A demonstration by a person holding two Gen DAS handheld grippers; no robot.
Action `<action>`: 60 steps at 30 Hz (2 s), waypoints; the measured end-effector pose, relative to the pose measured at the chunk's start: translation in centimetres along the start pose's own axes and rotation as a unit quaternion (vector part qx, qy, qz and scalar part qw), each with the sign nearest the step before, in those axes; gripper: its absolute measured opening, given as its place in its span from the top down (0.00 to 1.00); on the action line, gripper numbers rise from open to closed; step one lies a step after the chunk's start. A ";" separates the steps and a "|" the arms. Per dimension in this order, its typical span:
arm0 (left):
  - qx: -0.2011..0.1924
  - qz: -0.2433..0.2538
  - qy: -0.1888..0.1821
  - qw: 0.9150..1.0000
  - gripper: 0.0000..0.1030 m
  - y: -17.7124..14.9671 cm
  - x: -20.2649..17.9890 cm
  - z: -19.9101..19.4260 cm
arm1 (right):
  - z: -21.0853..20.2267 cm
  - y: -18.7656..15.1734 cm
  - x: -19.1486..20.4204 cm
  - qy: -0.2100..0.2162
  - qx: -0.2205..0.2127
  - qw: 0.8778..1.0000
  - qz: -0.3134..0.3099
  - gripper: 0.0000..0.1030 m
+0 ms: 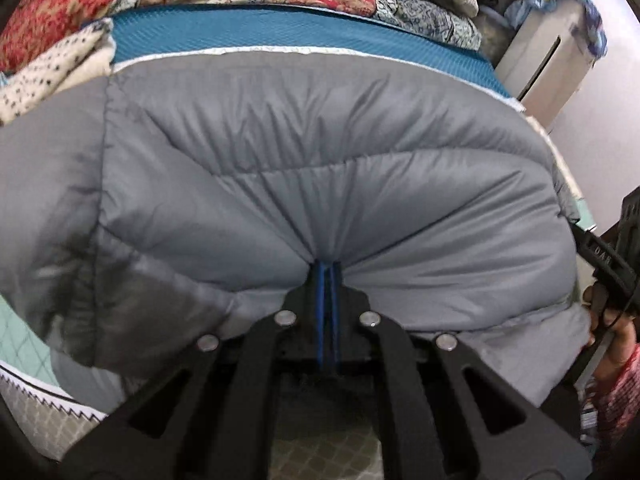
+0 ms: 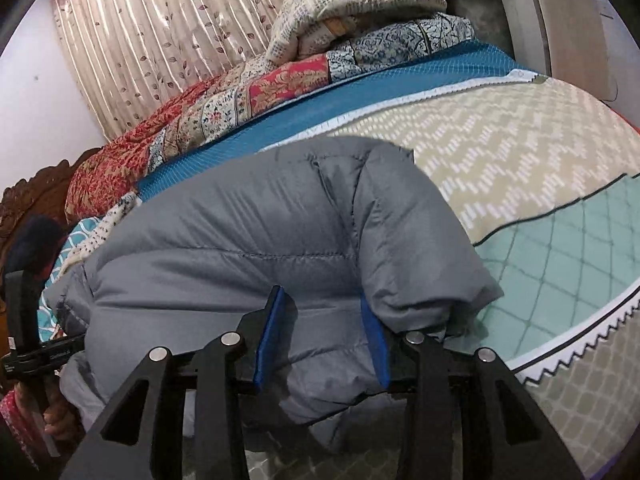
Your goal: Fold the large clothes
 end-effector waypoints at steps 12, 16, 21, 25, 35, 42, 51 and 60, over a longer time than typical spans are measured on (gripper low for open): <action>0.004 0.009 0.052 0.999 0.97 -0.5 -0.3 0.8 | 2.4 -0.2 0.4 -0.031 0.027 0.999 -0.015 0.18; 0.003 0.012 0.062 0.998 0.97 -0.8 -0.4 0.9 | 2.5 -0.2 0.4 -0.035 0.029 0.999 -0.017 0.18; 0.006 0.008 0.070 0.997 0.97 -0.8 -0.6 1.1 | 1.9 0.0 0.6 -0.040 0.034 0.999 -0.010 0.18; 0.009 0.006 0.076 0.997 0.97 -0.9 -0.6 1.1 | 0.5 -0.1 0.9 -0.045 0.039 0.998 0.005 0.20; 0.013 0.002 0.086 0.996 0.97 -1.1 -0.8 1.1 | -5.4 -1.3 6.2 -0.031 -0.012 0.999 -0.034 0.25; 0.014 0.004 0.094 0.995 0.97 -1.2 -1.1 1.1 | -1.8 -2.8 10.1 -0.017 0.048 0.993 -0.107 0.25; 0.012 0.011 0.107 0.994 0.97 -1.3 -1.3 1.3 | 1.1 -3.0 8.5 -0.009 0.080 0.993 -0.092 0.25; 0.010 0.021 0.118 0.993 0.97 -1.3 -1.4 1.5 | 2.8 -3.6 8.0 -0.002 0.087 0.992 -0.089 0.25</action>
Point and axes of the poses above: each gripper's, at about its wrist camera, not at the fingertips, and z roughly the way its jaws point, x to its left, y to its top, the point moved 1 cm from there along z, roughly the way its jaws point, and after that the axes turned 11 degrees about x, right-handed, at the moved point
